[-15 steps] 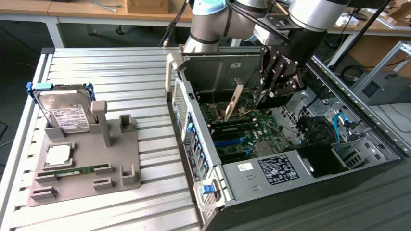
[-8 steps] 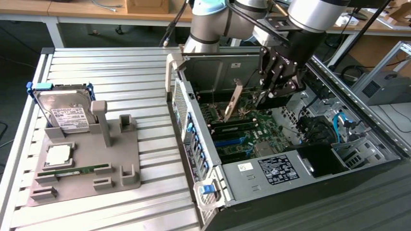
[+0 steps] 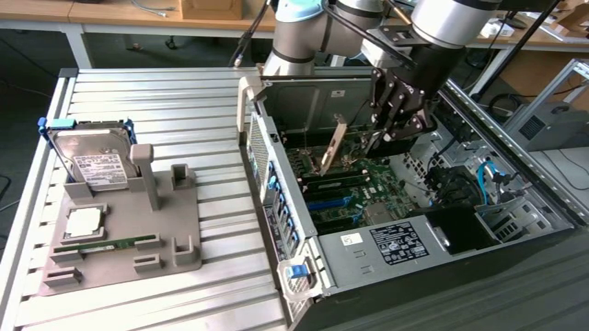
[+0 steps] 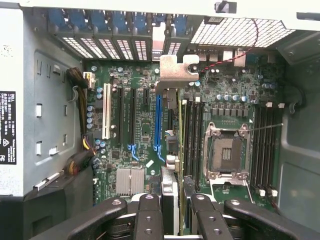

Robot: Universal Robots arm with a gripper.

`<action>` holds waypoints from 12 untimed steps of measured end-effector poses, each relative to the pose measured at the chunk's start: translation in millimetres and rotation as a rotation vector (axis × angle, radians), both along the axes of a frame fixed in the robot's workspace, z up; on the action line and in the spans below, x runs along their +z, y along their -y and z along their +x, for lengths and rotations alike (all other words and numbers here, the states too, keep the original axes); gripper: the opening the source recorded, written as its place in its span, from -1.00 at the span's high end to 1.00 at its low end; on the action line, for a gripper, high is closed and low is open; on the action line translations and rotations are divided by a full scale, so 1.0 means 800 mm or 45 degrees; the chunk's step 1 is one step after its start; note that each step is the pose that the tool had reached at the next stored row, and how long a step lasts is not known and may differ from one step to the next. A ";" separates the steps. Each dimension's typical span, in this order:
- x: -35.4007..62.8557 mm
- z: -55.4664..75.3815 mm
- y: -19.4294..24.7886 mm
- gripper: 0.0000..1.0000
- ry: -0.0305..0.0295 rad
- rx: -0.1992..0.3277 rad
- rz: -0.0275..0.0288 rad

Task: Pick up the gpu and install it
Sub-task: 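Insert the gpu into the slot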

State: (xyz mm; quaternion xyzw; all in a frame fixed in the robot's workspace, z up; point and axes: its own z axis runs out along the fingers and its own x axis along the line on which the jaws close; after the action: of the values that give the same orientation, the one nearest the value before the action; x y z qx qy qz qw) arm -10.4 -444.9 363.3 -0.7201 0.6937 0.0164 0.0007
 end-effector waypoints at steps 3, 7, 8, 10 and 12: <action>-0.001 0.000 0.0000 0.46 0.0000 0.000 0.0000; -0.002 -0.001 0.0000 0.46 0.0000 0.000 0.0000; -0.002 -0.001 0.0000 0.46 0.0000 0.000 0.0000; -0.003 -0.001 0.0000 0.46 0.0000 0.000 0.0001; -0.004 -0.002 0.0000 0.46 0.0000 0.000 0.0001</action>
State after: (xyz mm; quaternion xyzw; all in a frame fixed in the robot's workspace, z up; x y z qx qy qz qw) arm -11.7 -444.9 360.4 -0.7201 0.6937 0.0164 0.0007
